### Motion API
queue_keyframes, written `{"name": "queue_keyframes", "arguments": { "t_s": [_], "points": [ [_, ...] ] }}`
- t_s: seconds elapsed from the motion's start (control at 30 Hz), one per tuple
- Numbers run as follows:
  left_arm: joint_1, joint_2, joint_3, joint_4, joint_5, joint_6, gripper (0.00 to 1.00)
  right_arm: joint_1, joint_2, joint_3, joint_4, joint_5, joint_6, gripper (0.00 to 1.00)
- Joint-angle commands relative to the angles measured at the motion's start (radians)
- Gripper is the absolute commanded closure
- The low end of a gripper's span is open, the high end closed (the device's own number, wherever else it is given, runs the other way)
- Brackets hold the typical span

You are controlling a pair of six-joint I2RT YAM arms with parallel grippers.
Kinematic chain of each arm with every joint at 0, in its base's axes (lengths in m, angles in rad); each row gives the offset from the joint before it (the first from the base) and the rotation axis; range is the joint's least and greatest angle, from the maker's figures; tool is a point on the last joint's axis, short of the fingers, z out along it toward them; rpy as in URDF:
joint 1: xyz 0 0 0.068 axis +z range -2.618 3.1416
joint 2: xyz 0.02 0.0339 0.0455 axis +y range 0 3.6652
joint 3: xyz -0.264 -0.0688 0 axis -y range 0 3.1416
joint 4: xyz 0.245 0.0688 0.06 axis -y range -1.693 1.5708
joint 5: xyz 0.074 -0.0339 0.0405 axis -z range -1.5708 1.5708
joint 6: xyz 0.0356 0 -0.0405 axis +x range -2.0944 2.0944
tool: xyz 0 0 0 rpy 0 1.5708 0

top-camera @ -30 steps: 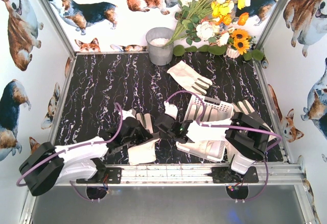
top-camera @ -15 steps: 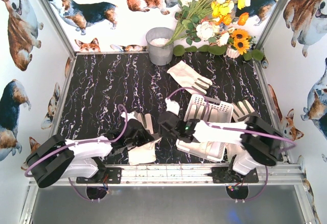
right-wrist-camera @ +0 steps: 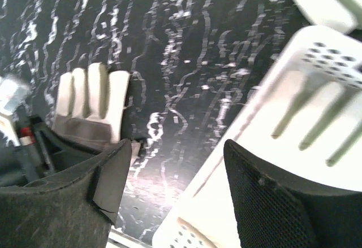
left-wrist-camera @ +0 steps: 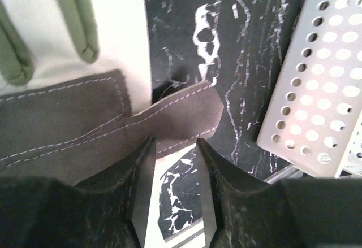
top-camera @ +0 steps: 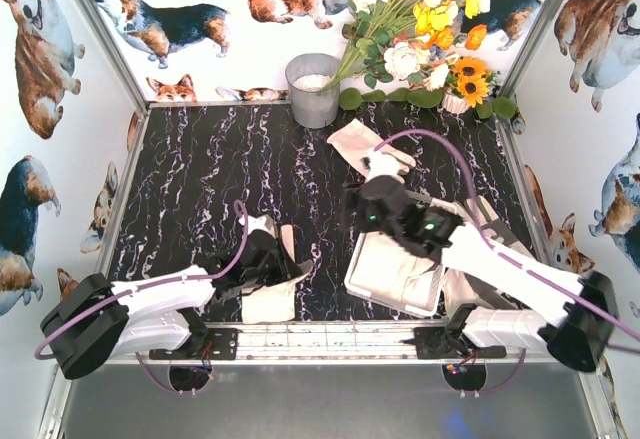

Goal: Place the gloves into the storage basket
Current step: Place the glove at the center of the board, then pick up the glove from the center of the board.

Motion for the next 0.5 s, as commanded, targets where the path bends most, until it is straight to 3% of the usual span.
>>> {"name": "queue_keyframes", "arguments": {
  "t_s": [0.0,0.2,0.47],
  "points": [
    [-0.006,-0.021,0.118,-0.127,-0.003,0.121,0.68,-0.096,-0.121,0.042,-0.151,0.01,-0.089,0.31],
    [0.009,-0.032,0.269,-0.271,-0.032,0.223,0.48,-0.257,-0.134,0.059,-0.193,-0.057,-0.169,0.3],
    [0.159,-0.054,0.474,-0.481,-0.011,0.442,0.11,-0.437,0.085,0.156,-0.129,-0.133,-0.245,0.22]
  ]
}}
